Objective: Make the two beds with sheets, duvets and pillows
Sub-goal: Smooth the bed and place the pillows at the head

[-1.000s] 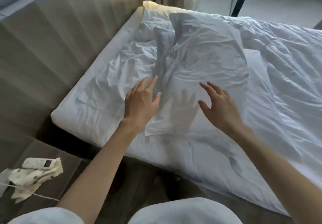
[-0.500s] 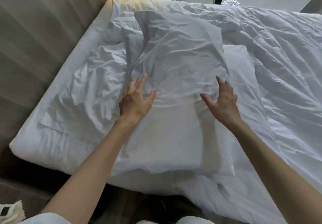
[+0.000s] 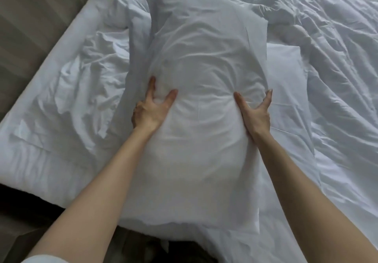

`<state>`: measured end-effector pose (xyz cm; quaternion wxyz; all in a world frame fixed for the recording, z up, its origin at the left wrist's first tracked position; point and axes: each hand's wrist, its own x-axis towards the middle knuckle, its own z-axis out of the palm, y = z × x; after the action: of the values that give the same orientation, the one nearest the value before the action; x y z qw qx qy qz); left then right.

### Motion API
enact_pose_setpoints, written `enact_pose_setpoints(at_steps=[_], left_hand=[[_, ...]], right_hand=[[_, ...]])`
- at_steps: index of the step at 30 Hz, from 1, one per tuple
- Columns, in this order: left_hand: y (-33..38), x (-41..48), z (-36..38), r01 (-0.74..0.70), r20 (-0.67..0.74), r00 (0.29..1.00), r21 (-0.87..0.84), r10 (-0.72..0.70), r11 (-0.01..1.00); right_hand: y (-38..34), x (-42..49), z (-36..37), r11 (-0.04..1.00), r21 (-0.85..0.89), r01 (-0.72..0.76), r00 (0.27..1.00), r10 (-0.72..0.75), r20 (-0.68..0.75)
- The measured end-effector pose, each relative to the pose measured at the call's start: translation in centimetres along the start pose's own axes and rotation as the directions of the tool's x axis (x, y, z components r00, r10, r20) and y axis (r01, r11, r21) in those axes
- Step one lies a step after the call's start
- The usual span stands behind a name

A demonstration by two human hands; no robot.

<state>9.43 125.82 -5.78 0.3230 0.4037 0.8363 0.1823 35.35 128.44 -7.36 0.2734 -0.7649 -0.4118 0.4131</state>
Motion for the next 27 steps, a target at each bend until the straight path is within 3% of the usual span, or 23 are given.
enact_pose_setpoints(at_steps=[6, 10, 15, 22, 27], left_hand=[[-0.8, -3.2, -2.9, -0.066, -0.122, 0.992, -0.198, 0.042, 0.978], [-3.1, -6.8, -6.1, -0.096, -0.204, 0.979, -0.349, 0.025, 0.932], [-8.3, -14.0, -9.8, -0.109, -0.342, 0.938, -0.461, -0.063, 0.880], [-18.2, -27.7, -16.4, -0.126, -0.638, 0.715, -0.518, -0.284, 0.846], [-26.4, -40.7, -19.6, -0.114, -0.756, 0.468, -0.566, -0.459, 0.817]], right_hand=[[-1.7, -2.4, -1.0, 0.993, 0.014, 0.113, 0.991, -0.112, -0.068], [-3.6, -6.8, -1.1, 0.964, 0.028, 0.263, 0.959, -0.258, -0.118], [-4.6, -13.8, -1.1, 0.903, 0.089, 0.421, 0.907, -0.418, -0.054], [-6.3, -27.2, 1.9, 0.786, 0.202, 0.585, 0.766, -0.617, 0.181], [-6.2, -39.4, 5.2, 0.684, 0.272, 0.676, 0.590, -0.725, 0.356]])
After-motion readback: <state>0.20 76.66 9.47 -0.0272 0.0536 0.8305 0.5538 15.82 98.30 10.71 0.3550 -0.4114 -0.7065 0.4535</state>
